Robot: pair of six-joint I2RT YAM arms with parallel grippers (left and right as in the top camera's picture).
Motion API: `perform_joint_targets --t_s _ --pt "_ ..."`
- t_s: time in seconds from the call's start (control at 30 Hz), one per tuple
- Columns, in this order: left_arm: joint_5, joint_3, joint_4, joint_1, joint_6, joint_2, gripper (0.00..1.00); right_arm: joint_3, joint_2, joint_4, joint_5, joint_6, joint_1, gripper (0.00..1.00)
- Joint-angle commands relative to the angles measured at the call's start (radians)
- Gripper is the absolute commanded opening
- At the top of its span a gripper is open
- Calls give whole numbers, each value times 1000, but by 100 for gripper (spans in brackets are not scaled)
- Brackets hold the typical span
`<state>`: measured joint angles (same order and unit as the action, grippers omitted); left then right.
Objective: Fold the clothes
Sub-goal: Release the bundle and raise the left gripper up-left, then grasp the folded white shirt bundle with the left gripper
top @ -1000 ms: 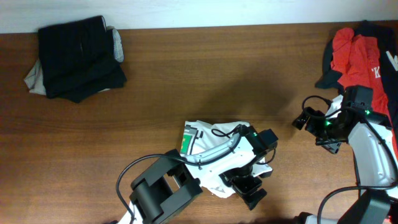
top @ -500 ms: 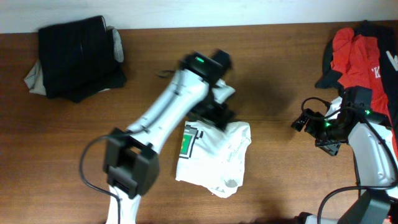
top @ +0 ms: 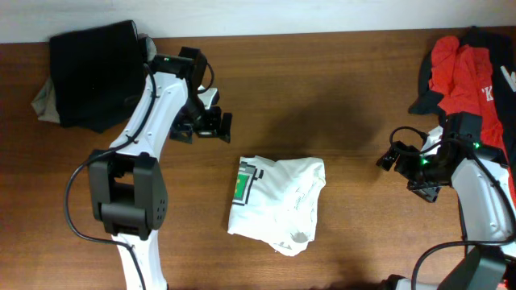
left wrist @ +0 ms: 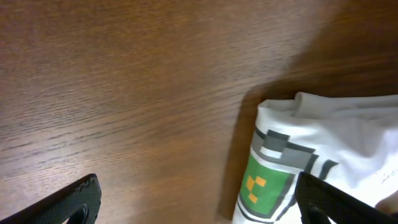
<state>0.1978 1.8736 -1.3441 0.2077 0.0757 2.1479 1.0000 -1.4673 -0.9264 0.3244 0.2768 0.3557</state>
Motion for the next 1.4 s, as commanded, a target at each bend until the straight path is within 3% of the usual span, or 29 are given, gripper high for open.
perform_joint_targets --t_s 0.0,0.23,0.43,0.63,0.73,0.87,1.1,1.27,1.37 --pt "-72 -38 37 -23 10 1 99 -2 -1 -1 12 -7 5 99" --pt "-72 -133 140 -127 43 1 99 -2 -1 -1 12 -7 5 99" --pt "-60 -202 171 -133 43 1 99 -2 -1 -1 12 -7 5 99" --pt "238 -306 233 -138 -115 1 99 -2 -1 -1 12 -7 5 99" --pt "343 -411 236 -121 -160 1 99 -2 -1 -1 12 -7 5 99" --pt "366 -519 202 -58 -160 1 99 -2 -1 -1 12 -7 5 99" --pt "409 -547 340 146 -156 1 97 -2 -1 -1 12 -7 5 99" --pt "409 -547 420 148 -156 1 55 -2 -1 -1 12 -7 5 99" --pt "408 -547 444 150 -148 1 35 -2 -1 -1 12 -7 5 99"
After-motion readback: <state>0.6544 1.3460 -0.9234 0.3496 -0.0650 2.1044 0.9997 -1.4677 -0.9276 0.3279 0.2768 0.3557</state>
